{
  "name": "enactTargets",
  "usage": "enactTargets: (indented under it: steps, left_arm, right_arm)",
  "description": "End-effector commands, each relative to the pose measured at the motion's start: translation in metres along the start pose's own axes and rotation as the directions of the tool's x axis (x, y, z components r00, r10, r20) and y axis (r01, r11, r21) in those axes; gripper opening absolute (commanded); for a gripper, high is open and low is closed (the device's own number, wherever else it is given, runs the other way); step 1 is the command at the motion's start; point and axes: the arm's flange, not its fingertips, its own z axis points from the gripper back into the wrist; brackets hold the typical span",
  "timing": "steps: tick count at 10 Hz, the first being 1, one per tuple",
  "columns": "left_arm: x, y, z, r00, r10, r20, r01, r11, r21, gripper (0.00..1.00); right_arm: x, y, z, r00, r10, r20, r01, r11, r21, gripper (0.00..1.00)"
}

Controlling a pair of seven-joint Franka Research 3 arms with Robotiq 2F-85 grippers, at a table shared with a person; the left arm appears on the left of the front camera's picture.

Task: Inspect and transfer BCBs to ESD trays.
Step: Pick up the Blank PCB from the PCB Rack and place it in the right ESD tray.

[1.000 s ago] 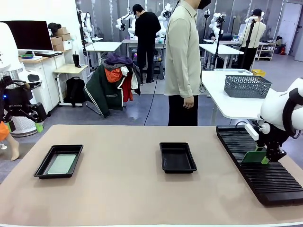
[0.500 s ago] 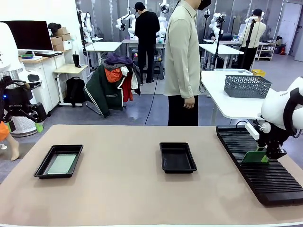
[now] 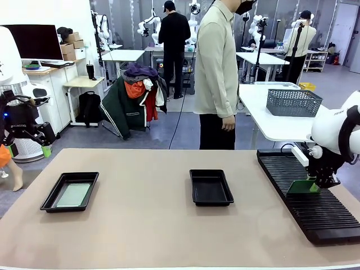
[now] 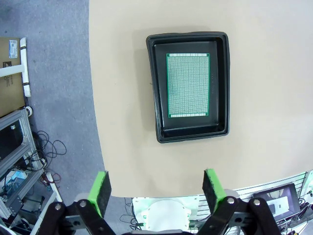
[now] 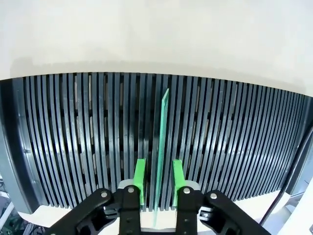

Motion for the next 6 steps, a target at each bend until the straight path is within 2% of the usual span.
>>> enactTargets:
  steps: [1,2,3,4,5,6]
  left_arm:
    - [-0.0005,0.0007,-0.0013,1.000,-0.007,0.008,0.007,1.000,-0.001,1.00]
    - [-0.0005,0.0007,-0.0013,1.000,-0.007,0.008,0.007,1.000,-0.001,1.00]
    - [-0.0005,0.0007,-0.0013,1.000,-0.007,0.008,0.007,1.000,-0.001,1.00]
    - [-0.0005,0.0007,-0.0013,1.000,-0.007,0.008,0.007,1.000,-0.001,1.00]
    - [-0.0005,0.0007,-0.0013,1.000,-0.007,0.008,0.007,1.000,-0.001,1.00]
    - [-0.0005,0.0007,-0.0013,1.000,-0.007,0.008,0.007,1.000,-0.001,1.00]
  right_arm:
    - [0.0028,0.0079,0.0001,0.999,-0.018,-0.034,0.018,1.000,-0.017,0.24]
    - [0.0031,0.0086,-0.0001,0.999,-0.019,-0.033,0.019,1.000,-0.020,0.13]
    - [0.0028,0.0088,-0.0007,0.999,-0.020,-0.032,0.019,1.000,-0.021,0.18]
    - [0.0027,0.0095,-0.0005,0.999,-0.019,-0.031,0.018,1.000,-0.025,0.07]
    - [0.0029,0.0098,-0.0002,0.999,-0.018,-0.030,0.018,1.000,-0.026,0.11]
    - [0.0031,0.0096,0.0001,0.999,-0.018,-0.031,0.017,1.000,-0.026,0.01]
